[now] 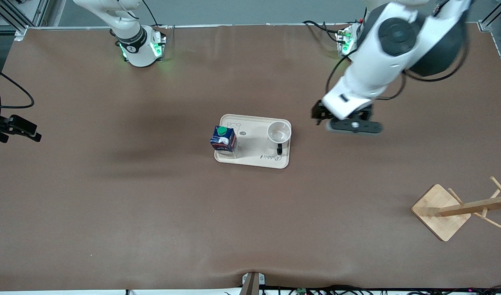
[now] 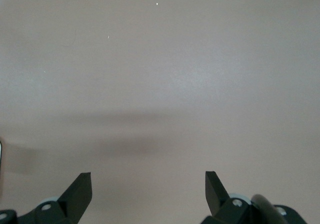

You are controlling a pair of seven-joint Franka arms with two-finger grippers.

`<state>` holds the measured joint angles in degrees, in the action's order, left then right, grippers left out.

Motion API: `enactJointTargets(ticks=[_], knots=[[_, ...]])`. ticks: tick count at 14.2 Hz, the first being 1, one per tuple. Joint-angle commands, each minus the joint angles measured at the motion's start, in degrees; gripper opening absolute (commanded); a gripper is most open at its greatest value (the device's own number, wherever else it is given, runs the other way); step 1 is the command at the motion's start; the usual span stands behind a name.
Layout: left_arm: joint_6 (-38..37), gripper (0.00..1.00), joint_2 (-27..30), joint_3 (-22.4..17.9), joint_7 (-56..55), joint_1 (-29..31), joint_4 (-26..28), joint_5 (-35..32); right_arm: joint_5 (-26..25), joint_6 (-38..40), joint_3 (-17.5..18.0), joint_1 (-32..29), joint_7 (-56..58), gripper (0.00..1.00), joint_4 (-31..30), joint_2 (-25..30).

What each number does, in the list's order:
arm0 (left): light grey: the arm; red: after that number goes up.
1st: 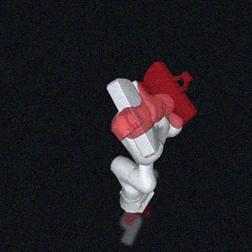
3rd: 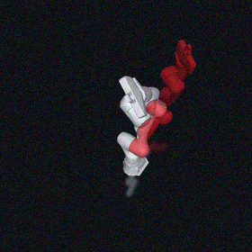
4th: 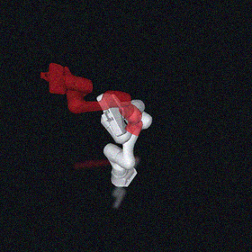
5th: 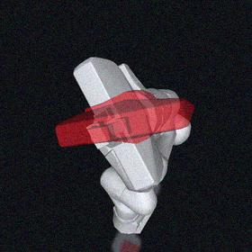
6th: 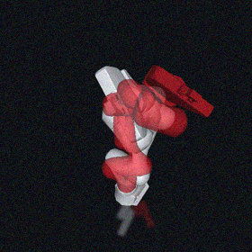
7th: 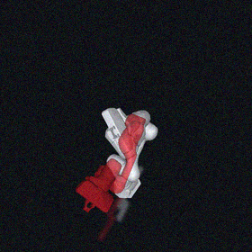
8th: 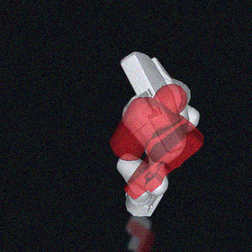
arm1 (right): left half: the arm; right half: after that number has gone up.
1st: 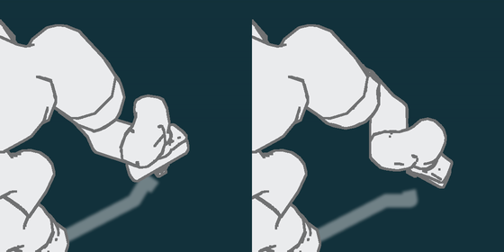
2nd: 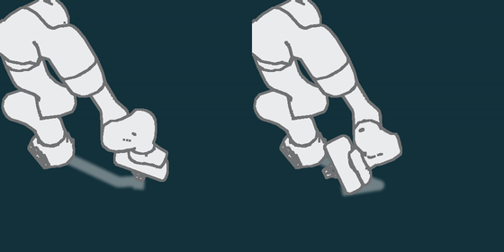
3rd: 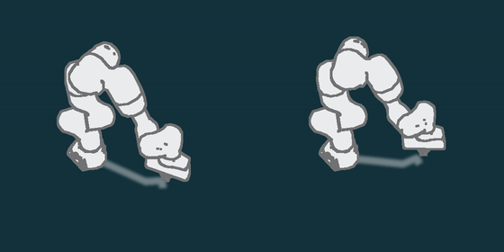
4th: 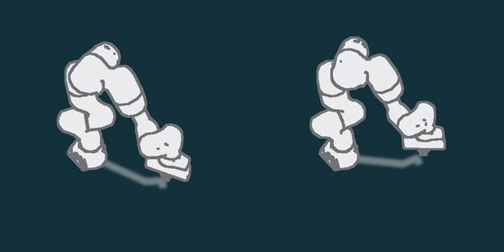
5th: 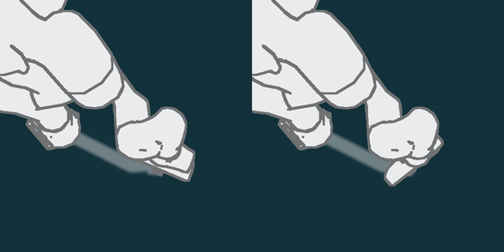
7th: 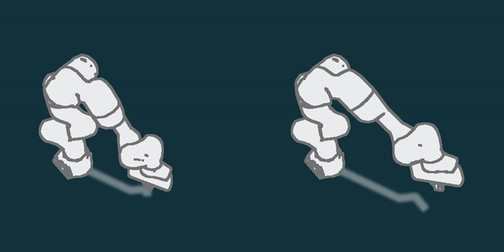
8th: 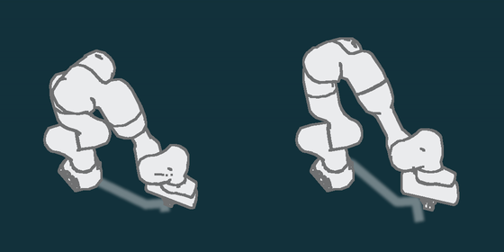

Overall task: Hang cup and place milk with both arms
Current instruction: 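Reach the left gripper down to the white mug's black handle on the tray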

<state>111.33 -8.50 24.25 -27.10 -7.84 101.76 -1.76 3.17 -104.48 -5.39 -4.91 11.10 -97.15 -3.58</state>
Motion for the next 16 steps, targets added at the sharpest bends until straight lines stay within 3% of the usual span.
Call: enactJointTargets(ticks=[1, 5, 10, 14, 16], knots=[[5.7, 1.0, -2.3, 0.8, -8.2, -4.5, 4.8, -6.0, -0.5, -0.3, 0.0, 0.2, 0.5, 1.0, 0.3, -0.2], [7.8, 1.0, -9.2, 1.0, -22.4, -9.0, 5.2, -7.8, -0.5, -0.4, 0.0, 0.1, 0.5, 1.0, 0.4, -0.8], [14.0, 1.0, -12.4, 1.0, -24.0, -9.5, 9.4, -9.2, -0.4, -0.3, 0.0, 0.2, 0.5, 1.0, 1.0, -1.5], [19.2, 0.88, -14.9, 1.0, -24.0, -8.9, 12.1, -9.5, -0.3, -0.5, 0.0, 0.2, 0.4, 1.0, 1.2, -2.0], [20.5, 0.74, -16.6, 1.0, -23.9, -8.5, 12.3, -9.5, -0.1, -0.6, 0.0, 0.2, 0.5, 1.0, 1.2, -2.4]])
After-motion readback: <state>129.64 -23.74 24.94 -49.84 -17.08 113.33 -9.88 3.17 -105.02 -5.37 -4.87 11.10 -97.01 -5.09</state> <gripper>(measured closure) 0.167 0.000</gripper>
